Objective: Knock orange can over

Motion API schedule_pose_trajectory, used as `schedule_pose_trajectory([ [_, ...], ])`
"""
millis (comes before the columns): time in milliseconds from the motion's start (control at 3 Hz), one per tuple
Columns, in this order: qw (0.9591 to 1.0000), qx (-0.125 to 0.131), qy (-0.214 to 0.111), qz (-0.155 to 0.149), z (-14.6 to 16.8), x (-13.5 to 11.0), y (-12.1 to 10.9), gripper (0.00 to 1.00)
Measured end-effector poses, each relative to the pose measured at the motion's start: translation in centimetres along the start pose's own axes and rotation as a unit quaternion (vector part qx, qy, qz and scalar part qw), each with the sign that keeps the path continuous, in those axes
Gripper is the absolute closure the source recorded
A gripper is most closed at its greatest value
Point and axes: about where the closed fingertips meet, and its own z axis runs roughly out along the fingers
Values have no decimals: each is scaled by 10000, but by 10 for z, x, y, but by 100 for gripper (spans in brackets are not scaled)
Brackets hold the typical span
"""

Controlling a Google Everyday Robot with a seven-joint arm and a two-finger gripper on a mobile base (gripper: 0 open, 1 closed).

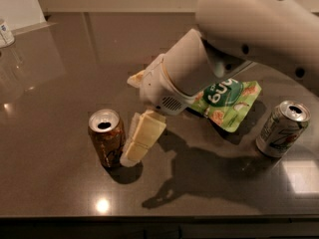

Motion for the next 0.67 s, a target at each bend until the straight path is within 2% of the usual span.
schedule_pose_trajectory([
  [333,9997,-139,-139,-135,21,-14,3,0],
  [667,9993,-225,-199,-214,35,-21,6,16],
])
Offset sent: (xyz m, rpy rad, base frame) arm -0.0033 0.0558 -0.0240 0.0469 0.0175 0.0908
